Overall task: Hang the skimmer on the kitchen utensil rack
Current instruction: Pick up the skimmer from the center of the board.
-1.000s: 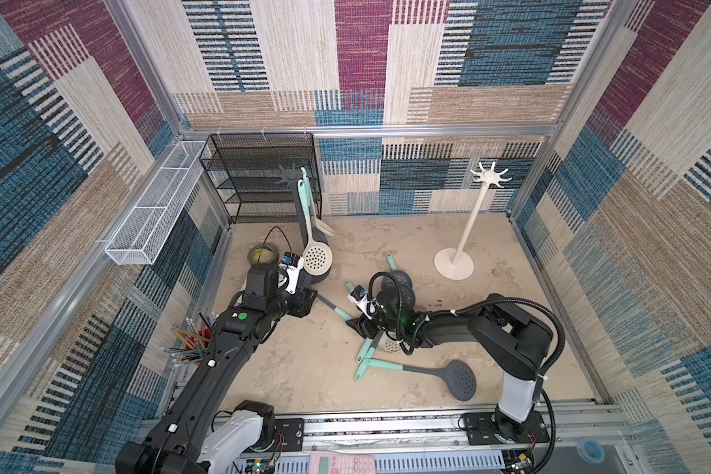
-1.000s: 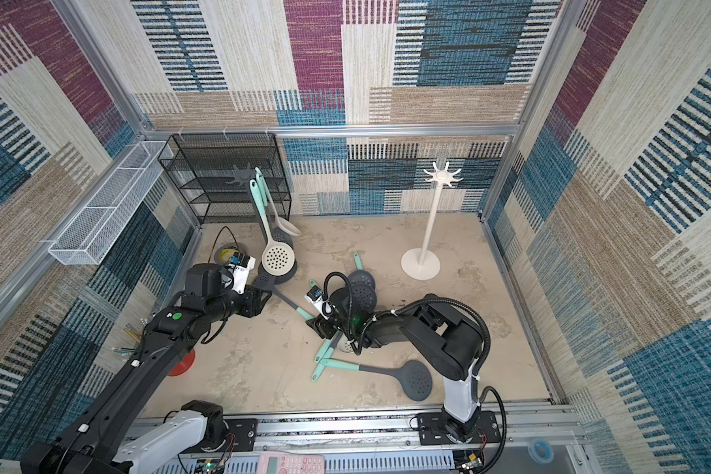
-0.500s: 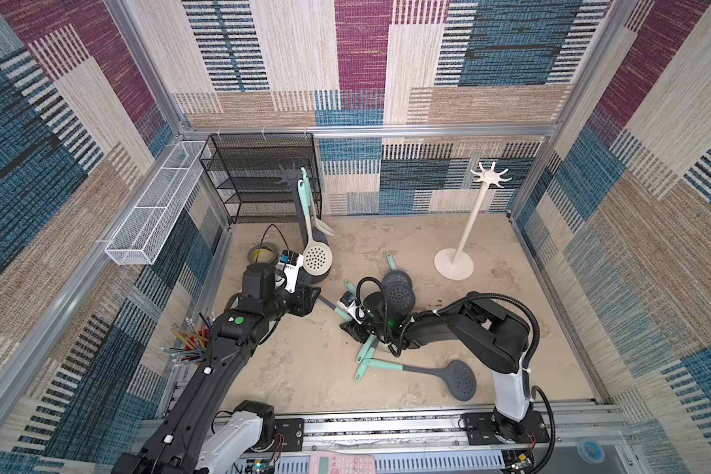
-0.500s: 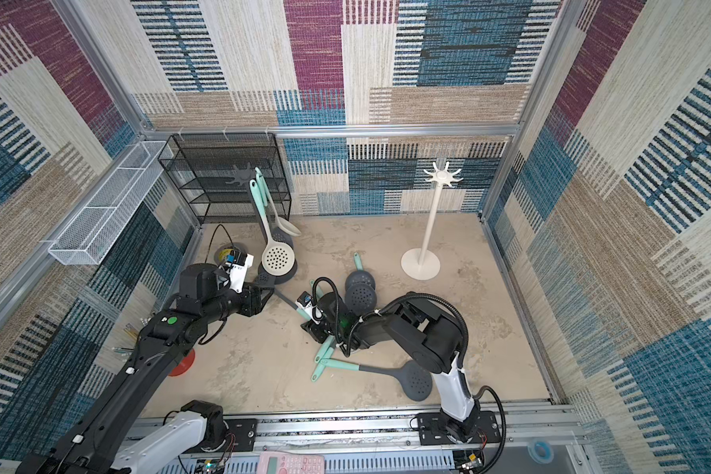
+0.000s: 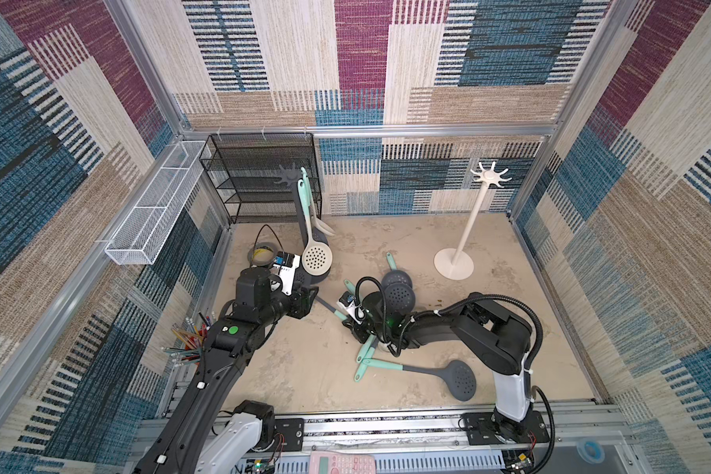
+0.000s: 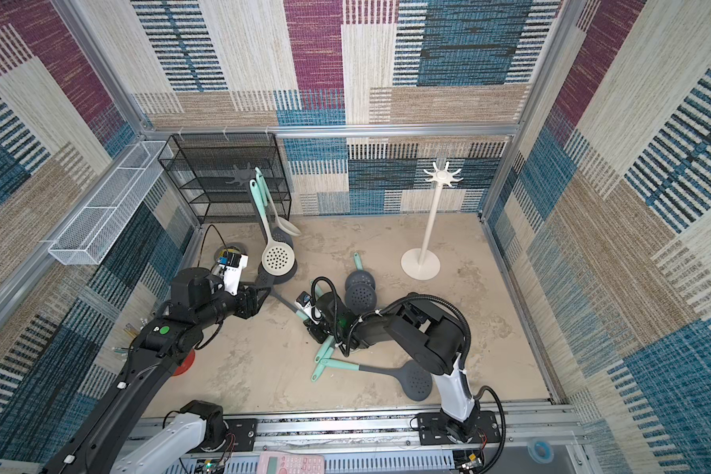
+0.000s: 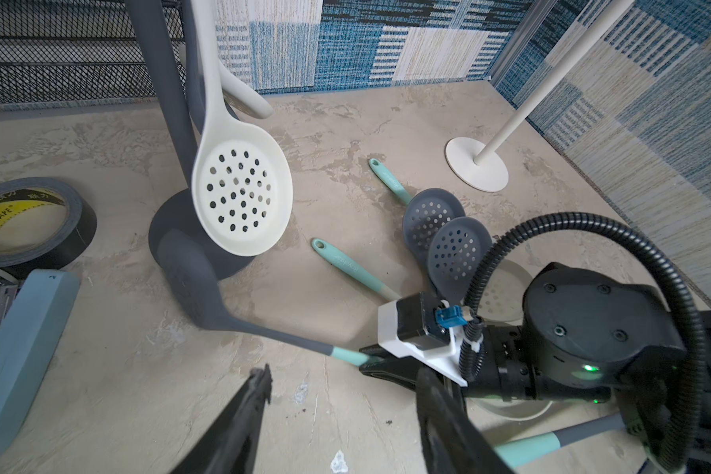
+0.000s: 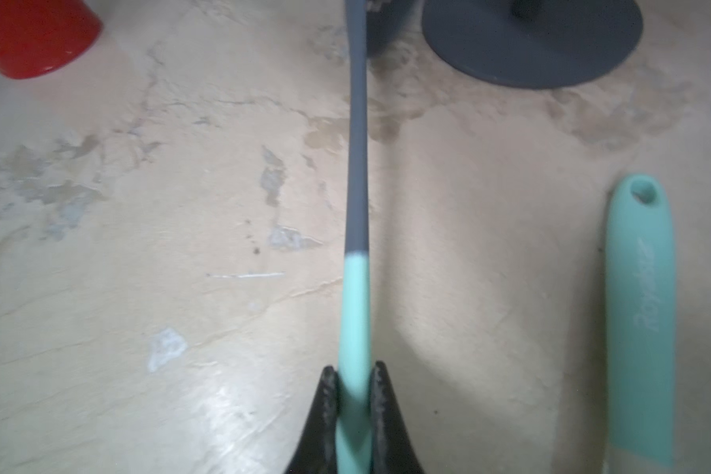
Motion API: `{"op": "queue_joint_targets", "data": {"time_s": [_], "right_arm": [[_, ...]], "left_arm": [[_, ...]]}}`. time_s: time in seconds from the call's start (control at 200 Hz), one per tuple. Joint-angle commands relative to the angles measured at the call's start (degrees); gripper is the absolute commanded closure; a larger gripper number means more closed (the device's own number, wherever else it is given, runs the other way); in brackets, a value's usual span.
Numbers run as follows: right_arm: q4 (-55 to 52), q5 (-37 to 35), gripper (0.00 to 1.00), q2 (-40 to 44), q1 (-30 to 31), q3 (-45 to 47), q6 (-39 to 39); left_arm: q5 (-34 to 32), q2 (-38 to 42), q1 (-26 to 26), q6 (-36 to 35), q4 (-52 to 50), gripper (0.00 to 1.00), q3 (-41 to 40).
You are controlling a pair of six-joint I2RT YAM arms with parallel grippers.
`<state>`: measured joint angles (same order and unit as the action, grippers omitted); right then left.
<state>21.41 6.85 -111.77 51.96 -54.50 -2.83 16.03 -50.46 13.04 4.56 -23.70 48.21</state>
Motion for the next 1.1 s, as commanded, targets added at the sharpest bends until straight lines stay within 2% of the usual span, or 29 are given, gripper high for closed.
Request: {"op": "queue_joint_targets", "data": {"time_s": [0.0, 0.18, 0.411, 0.601, 0.776, 1.092], "right_arm": [[-0.8, 1.4, 0.96, 2.6, -0.1, 0.4, 0.2], [-5.7, 5.7, 0.98, 6.4, 0.0, -0.3, -0.4], [-13.5, 14.1, 1.0, 8.1, 0.0, -2.5, -1.3], [-17.3, 15.5, 1.0, 10.0, 0.0, -2.3, -2.1], [-19.1, 17.0, 1.0, 13.6, 0.0, 0.2, 0.2], [-25.3, 13.8, 1.0, 20.6, 0.0, 4.4, 2.5]], "left_arm": [[-1.3, 0.9, 0.2, -0.1, 0.0, 0.41, 0.8], [-0.3, 0.8, 0.6, -0.6, -0.6, 0.41, 1.0], [-0.2, 1.3, 0.7, -4.8, 1.3, 0.43, -1.9], [-2.6, 2.1, 0.7, -8.4, 2.7, 0.43, -2.0], [-4.1, 2.6, 0.7, -9.3, 3.9, 0.43, -1.8], [-1.9, 1.7, 0.7, -9.5, 6.2, 0.43, -1.0]]}}
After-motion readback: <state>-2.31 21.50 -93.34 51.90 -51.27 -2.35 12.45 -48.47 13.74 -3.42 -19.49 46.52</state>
